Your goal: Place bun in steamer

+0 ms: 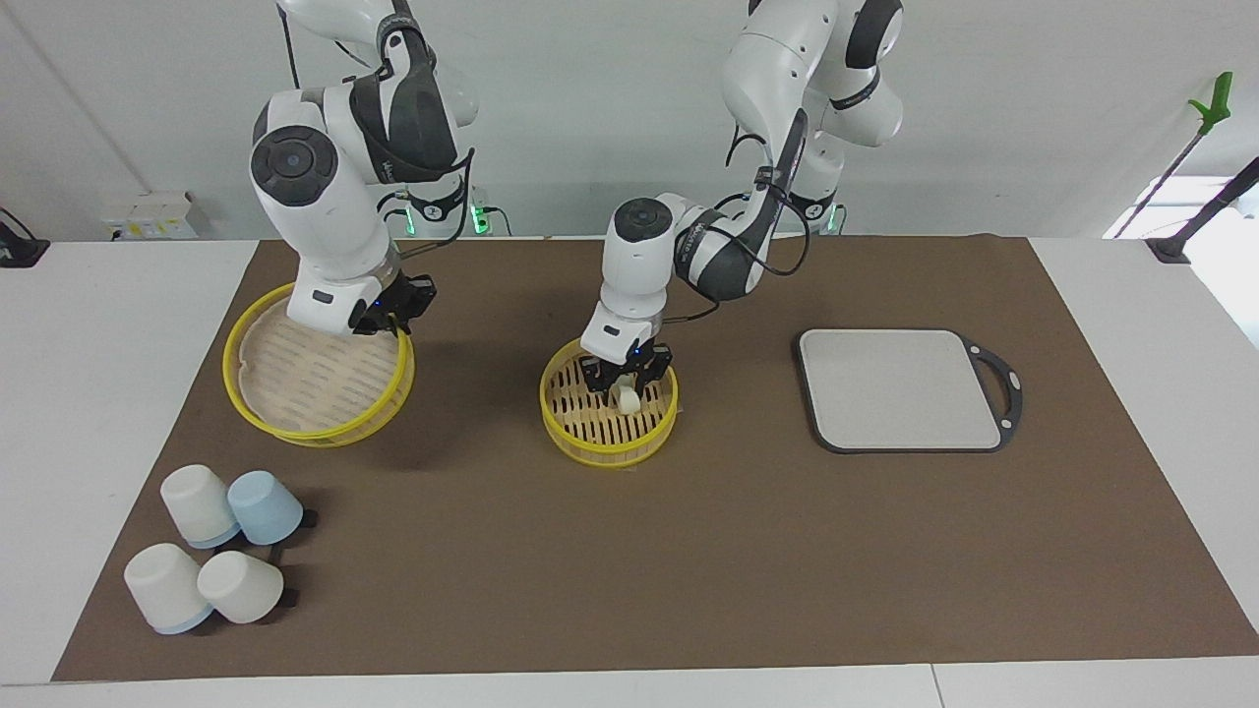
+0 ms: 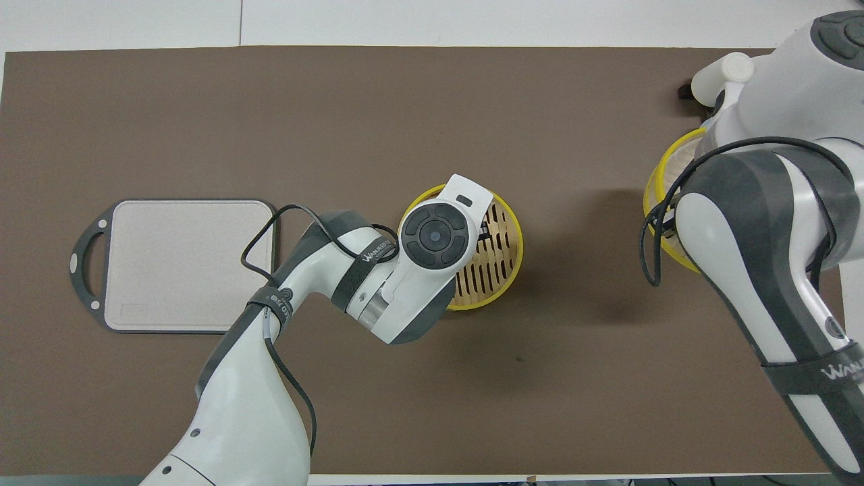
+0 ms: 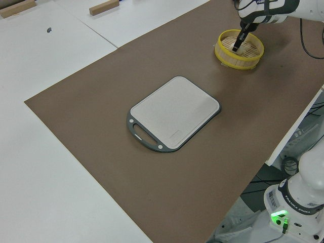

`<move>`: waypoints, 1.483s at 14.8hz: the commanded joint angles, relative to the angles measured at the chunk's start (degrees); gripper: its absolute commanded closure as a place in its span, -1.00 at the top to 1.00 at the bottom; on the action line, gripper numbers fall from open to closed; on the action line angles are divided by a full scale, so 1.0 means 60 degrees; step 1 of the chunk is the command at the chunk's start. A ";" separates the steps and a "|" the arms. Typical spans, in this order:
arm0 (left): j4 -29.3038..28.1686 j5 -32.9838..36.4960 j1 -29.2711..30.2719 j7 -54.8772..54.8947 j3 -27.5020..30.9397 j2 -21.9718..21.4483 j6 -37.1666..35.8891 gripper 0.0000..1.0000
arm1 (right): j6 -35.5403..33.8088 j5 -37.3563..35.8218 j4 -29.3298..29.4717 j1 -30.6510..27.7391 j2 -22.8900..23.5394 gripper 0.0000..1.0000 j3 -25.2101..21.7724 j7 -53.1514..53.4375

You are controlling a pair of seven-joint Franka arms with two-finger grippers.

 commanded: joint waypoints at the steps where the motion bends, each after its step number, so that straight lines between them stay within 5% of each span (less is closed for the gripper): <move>1: -0.0253 0.0170 0.0387 0.0009 0.0062 -0.1084 -0.0916 1.00 | 0.0427 0.0120 -0.0359 0.0083 -0.0338 -1.00 0.0058 0.0372; 6: -0.0136 0.0097 0.2187 0.1600 0.0047 -0.3193 -0.3771 1.00 | 0.2240 0.0586 -0.0432 0.1939 -0.0193 -1.00 0.0043 0.2609; 10: -0.0107 -0.0063 0.4472 0.4937 0.0047 -0.4293 -0.5443 1.00 | 0.3021 0.0678 0.0705 0.4091 0.1193 -1.00 0.0000 0.5725; 14: -0.0048 -0.0152 0.5750 0.6965 0.0120 -0.4617 -0.6119 1.00 | 0.3094 -0.0155 0.2188 0.5267 0.2911 -1.00 -0.0015 0.7448; 22: -0.0048 -0.0152 0.5898 0.7451 0.0178 -0.4778 -0.6442 1.00 | 0.4632 -0.0261 0.1298 0.5284 0.2929 -1.00 0.0014 0.7624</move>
